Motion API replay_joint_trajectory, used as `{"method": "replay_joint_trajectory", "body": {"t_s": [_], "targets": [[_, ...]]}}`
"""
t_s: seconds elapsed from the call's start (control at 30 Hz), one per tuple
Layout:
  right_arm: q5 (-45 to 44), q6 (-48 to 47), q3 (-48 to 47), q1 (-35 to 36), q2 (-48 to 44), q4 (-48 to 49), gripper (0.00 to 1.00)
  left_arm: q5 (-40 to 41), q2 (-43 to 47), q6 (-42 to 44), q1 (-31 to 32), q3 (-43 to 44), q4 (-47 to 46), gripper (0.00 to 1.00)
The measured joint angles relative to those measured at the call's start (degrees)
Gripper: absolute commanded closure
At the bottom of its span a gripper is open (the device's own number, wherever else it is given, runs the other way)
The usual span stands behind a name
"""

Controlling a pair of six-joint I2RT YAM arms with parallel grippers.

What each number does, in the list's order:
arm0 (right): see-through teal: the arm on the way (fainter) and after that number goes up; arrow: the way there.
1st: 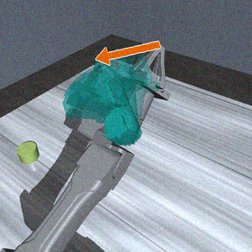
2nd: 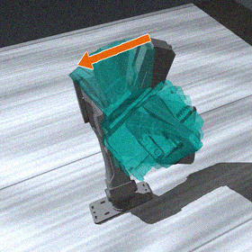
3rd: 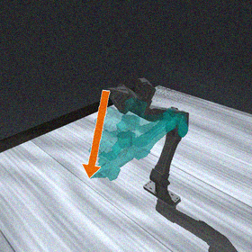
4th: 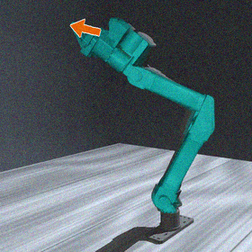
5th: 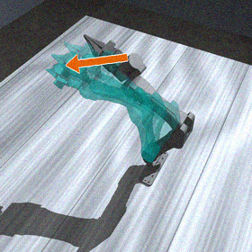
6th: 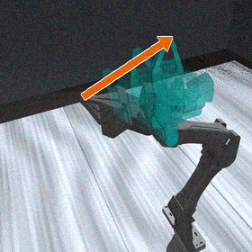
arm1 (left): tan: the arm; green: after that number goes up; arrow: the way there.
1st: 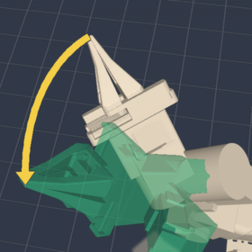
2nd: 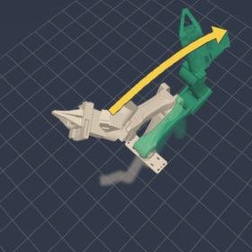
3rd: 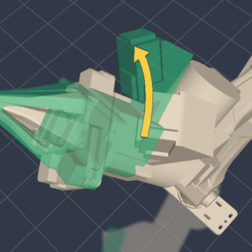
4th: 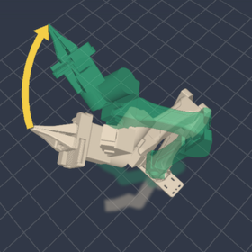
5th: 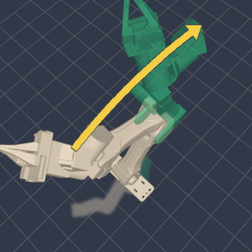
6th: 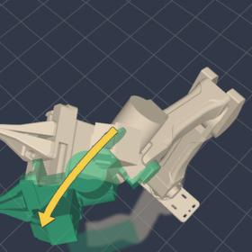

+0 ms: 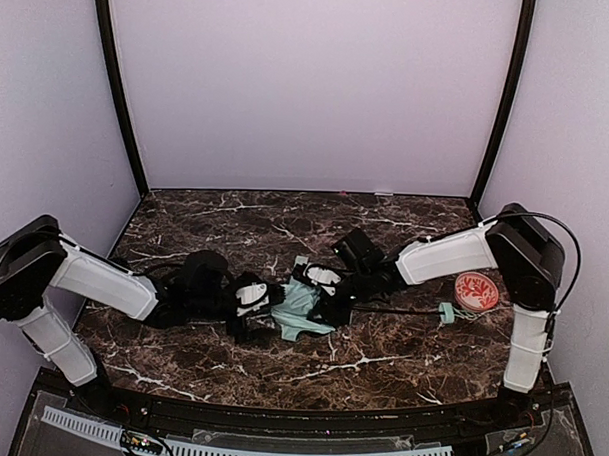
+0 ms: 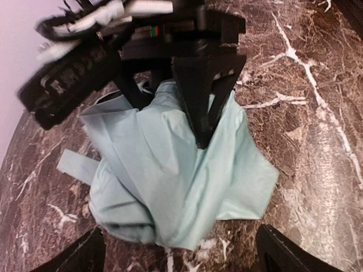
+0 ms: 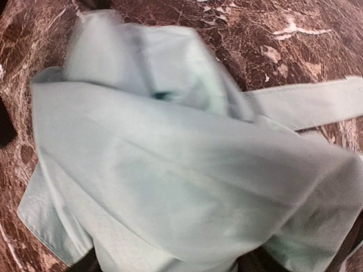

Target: Put away the umbrella

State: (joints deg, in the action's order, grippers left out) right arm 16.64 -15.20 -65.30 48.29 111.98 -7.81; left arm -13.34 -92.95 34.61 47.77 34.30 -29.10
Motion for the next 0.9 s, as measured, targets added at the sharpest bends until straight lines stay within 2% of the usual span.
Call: {"method": "replay_joint_trajectory", "body": {"t_s": [0.07, 0.17, 0.33, 0.37, 0.43, 0.5, 0.57, 0.73, 0.83, 0.9], "targets": [[-1.4, 0.35, -1.11, 0.0, 0.63, -0.61, 0.75, -0.13, 5.62, -1.64, -0.28, -1.53, 2.36, 0.06], [-2.32, 0.68, -2.29, -0.07, 0.66, -1.73, 0.9, -0.04, 11.8, -4.85, -0.31, -1.7, 4.0, 0.12], [-2.56, 1.88, -4.39, -0.57, -0.96, -5.6, 0.99, 0.33, 16.2, -13.09, -0.74, -3.3, 2.91, 0.38], [-2.56, 2.08, -4.61, -0.81, -1.55, -6.51, 1.0, 0.22, 16.59, -14.95, -1.07, -3.96, 2.43, 0.39], [-2.19, 2.38, -5.2, -1.7, -3.08, -8.83, 1.0, -0.59, 17.11, -18.82, -2.23, -5.07, 1.66, 0.37], [-1.07, 2.47, -5.77, -2.78, -5.42, -10.62, 1.0, -1.55, 17.16, -22.23, -3.58, -5.22, 0.85, 0.25], [0.28, 2.49, -6.38, -3.91, -8.7, -11.65, 1.0, -2.93, 17.09, -25.49, -4.7, -4.7, 0.04, 0.18], [2.25, 2.75, -8.37, -5.29, -17.33, -10.91, 1.0, -8.04, 12.96, -29.53, -5.07, 1.18, -1.38, 0.12], [3.06, 2.95, -9.92, -5.18, -19.91, -9.92, 1.0, -9.44, 10.4, -31.01, -5.07, 3.34, -4.44, 0.08], [2.93, 3.1, -10.36, -5.16, -20.9, -9.38, 1.0, -10.84, 9.44, -31.34, -5.07, 3.72, -6.51, 0.08]]}}
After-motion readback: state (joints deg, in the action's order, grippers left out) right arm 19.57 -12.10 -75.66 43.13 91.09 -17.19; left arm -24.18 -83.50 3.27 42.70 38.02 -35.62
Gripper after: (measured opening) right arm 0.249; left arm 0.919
